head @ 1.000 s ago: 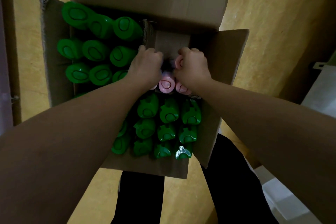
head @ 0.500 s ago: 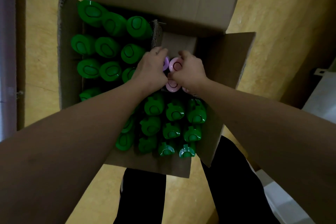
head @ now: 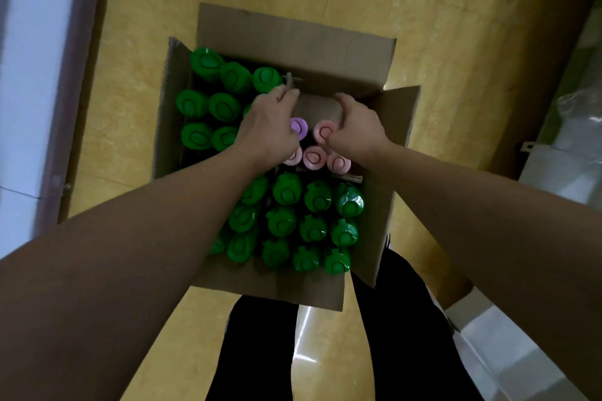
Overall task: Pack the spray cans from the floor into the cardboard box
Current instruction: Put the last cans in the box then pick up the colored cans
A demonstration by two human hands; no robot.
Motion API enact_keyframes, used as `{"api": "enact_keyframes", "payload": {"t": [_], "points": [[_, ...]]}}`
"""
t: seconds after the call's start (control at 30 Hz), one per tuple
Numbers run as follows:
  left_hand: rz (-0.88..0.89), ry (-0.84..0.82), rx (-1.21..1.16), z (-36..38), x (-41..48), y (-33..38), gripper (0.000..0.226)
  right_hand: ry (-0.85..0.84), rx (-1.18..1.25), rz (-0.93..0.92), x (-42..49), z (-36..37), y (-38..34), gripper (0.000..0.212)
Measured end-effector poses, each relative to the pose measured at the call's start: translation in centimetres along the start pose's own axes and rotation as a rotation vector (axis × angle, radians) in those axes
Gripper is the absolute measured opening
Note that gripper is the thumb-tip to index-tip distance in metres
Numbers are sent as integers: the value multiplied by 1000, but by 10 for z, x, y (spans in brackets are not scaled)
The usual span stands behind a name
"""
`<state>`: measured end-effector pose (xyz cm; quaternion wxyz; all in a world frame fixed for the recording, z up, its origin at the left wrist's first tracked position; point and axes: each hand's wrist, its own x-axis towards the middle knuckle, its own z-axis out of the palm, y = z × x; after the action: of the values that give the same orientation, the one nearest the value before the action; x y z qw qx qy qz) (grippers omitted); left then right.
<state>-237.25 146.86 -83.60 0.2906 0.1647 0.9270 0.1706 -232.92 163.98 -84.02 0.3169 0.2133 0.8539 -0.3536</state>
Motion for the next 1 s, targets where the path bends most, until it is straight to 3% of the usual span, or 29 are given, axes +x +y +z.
{"api": "enact_keyframes", "payload": {"t": [0.33, 0.47, 0.63, 0.87, 1.0], "points": [[87, 110, 200, -216, -92, 83, 72, 194, -261, -161, -163, -145, -139, 86], [150, 257, 262, -329, -152, 134, 72, 324, -332, -186, -254, -223, -206, 87], [159, 522, 301, -446, -240, 192, 73, 528, -465, -376, -359, -304, -284, 86], [49, 880, 363, -526, -389, 229, 74, 713, -593, -734, -485, -342, -357, 82], [-108, 969, 403, -528, -485, 224, 77, 755, -632, -961, -548, -332, -381, 83]]}}
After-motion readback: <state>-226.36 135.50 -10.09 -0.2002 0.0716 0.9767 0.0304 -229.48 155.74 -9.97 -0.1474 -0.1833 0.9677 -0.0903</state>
